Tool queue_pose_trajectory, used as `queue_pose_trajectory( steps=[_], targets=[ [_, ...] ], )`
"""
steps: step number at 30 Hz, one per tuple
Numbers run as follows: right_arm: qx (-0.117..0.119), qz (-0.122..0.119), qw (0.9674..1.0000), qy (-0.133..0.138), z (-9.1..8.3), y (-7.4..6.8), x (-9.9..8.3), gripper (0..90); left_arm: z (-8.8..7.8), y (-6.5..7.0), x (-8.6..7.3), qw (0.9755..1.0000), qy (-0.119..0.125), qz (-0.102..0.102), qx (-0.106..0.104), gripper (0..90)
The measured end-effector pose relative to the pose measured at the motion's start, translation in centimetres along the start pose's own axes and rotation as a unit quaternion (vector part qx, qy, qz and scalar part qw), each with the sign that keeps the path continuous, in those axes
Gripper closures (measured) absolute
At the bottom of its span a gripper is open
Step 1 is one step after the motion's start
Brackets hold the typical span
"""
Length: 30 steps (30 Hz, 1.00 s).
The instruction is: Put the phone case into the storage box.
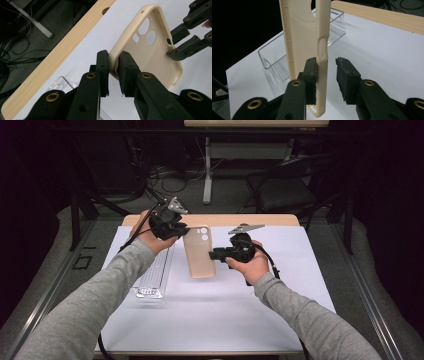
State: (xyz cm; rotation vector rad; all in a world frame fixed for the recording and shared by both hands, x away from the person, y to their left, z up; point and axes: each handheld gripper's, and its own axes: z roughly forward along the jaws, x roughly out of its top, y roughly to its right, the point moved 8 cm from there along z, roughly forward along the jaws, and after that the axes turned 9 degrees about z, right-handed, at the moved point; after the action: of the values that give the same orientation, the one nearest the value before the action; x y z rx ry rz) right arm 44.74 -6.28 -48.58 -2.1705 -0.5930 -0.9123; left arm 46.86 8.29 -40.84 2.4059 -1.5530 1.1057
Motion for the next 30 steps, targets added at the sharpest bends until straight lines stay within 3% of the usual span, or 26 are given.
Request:
queue_pose_trajectory(
  steps=[16,20,30],
  targets=[
    [-0.009,-0.009,0.9999,-0.005,-0.6,0.3,0.0,53.1,-0.2,-1.2,-0.4,0.9998,0.005,-0.006,0.017,79.9],
    [-0.018,-0.027,0.9994,-0.013,-0.9,0.4,-0.1,52.4,-0.3,-1.7,-0.6,0.9996,0.008,-0.006,0.025,79.9],
    [-0.027,-0.043,0.9985,-0.021,-1.5,0.7,-0.2,54.0,-0.7,-3.0,-0.9,0.9985,0.025,-0.005,0.049,79.9]
  ],
)
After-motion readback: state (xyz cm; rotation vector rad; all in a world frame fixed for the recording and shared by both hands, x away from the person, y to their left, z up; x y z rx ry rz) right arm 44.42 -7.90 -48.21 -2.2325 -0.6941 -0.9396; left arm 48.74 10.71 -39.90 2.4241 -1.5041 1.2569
